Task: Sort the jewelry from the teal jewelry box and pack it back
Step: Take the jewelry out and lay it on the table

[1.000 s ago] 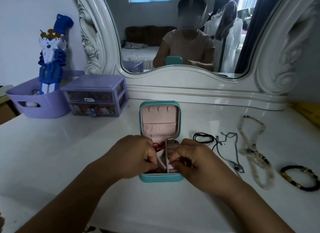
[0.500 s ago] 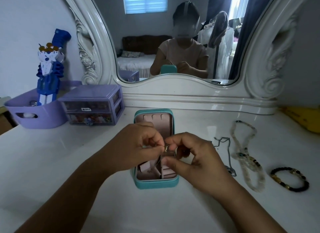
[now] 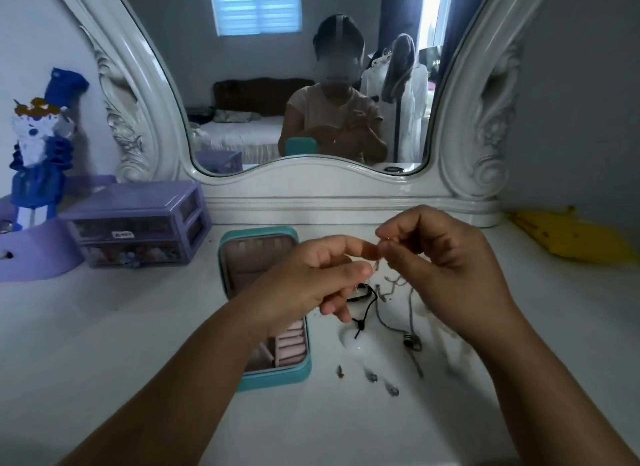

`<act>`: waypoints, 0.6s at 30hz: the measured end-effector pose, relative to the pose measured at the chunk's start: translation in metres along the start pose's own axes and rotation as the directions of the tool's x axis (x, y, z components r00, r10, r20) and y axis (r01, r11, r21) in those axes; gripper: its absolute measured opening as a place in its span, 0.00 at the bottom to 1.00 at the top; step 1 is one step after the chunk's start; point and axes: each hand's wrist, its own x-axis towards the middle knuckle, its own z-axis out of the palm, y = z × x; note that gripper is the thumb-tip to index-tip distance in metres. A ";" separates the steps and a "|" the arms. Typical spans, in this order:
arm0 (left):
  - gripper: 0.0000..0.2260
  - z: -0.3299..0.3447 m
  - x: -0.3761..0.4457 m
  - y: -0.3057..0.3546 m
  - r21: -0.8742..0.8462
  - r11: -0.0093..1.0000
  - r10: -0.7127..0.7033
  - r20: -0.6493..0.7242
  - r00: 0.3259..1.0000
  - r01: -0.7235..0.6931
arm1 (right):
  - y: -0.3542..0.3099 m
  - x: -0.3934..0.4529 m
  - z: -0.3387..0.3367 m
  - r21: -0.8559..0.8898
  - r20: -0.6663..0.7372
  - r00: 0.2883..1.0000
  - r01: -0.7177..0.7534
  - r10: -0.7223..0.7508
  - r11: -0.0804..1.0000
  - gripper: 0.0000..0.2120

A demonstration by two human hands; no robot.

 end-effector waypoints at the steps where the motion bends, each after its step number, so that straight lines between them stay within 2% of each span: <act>1: 0.07 0.004 0.004 -0.001 0.041 0.999 -0.001 0.006 1.000 0.000 | 0.002 0.000 -0.007 -0.001 -0.022 0.999 -0.027 0.027 1.000 0.07; 4: 0.06 0.014 0.014 -0.005 0.145 0.989 0.001 0.010 1.000 -0.003 | 0.008 -0.002 -0.026 -0.017 -0.069 0.994 -0.085 0.084 0.996 0.09; 9: 0.07 0.031 0.035 -0.014 0.214 0.977 -0.018 -0.014 1.000 0.020 | 0.023 -0.009 -0.059 -0.179 -0.119 0.984 -0.153 0.133 0.972 0.11; 13: 0.07 0.043 0.059 -0.021 0.376 0.926 -0.041 -0.029 0.999 0.049 | 0.037 -0.022 -0.085 -0.271 -0.189 0.964 -0.233 0.186 0.934 0.13; 18: 0.07 0.061 0.094 -0.023 0.518 0.855 -0.007 0.013 1.000 -0.001 | 0.052 -0.046 -0.115 -0.328 -0.284 0.924 -0.344 0.256 0.880 0.11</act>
